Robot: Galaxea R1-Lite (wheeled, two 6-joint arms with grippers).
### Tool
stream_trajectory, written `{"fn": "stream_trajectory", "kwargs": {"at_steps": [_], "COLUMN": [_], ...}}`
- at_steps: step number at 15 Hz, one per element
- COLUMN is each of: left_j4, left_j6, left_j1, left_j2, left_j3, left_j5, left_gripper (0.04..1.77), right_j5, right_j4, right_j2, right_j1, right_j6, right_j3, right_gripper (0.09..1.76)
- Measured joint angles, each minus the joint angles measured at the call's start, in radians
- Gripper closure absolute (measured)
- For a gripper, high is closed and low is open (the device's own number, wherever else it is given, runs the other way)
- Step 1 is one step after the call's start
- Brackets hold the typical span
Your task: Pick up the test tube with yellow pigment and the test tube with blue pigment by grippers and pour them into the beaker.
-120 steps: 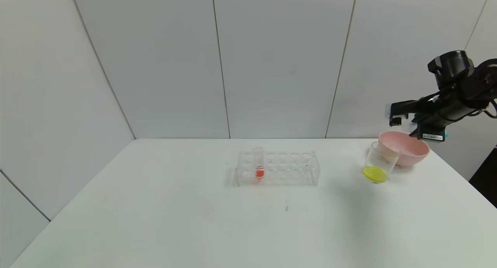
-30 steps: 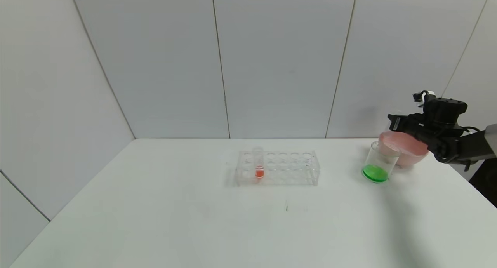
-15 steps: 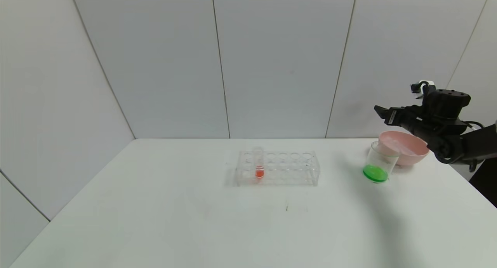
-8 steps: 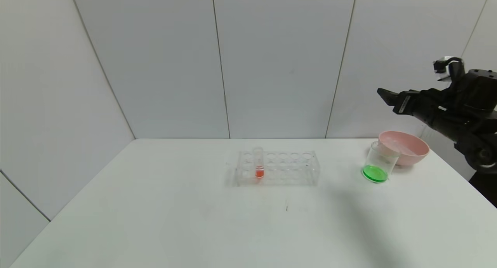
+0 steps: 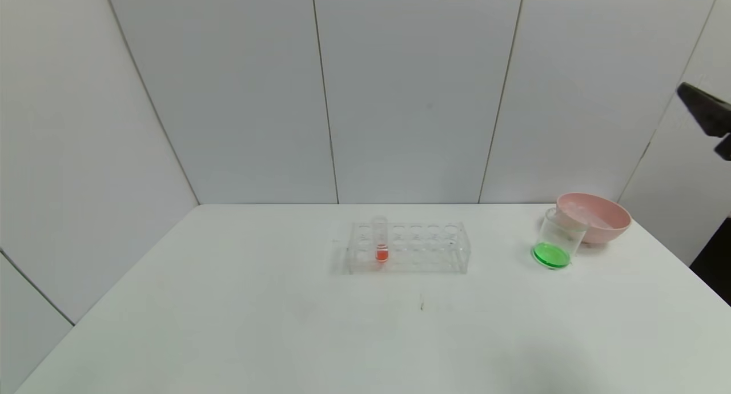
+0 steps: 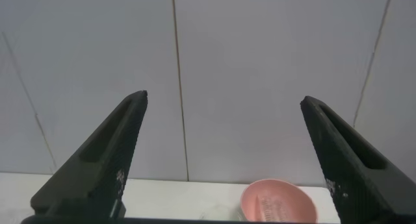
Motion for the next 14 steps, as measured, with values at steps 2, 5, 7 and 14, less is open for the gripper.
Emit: {"fn": "stream_trajectory", "kwargs": {"at_steps": [2, 5, 7, 14], "left_j4": [0.0, 0.0, 0.0, 0.0], "left_j6": [0.0, 0.0, 0.0, 0.0], "left_j1": [0.0, 0.0, 0.0, 0.0], "left_j2": [0.0, 0.0, 0.0, 0.0], "left_j3": [0.0, 0.0, 0.0, 0.0], "left_j5": [0.0, 0.0, 0.0, 0.0], "left_gripper": [0.05, 0.05, 0.05, 0.05], "right_j5": [0.002, 0.015, 0.04, 0.063], "right_j4": [-0.001, 0.025, 0.112, 0.734], "right_j2": [-0.171, -0.425, -0.599, -1.226], "right_j1": [-0.007, -0.008, -0.003, 0.08], "right_j6": [0.0, 0.0, 0.0, -0.081], "right_j3": [0.097, 0.223, 0.278, 0.292], "right_gripper": [0.16, 0.15, 0.15, 0.15]}}
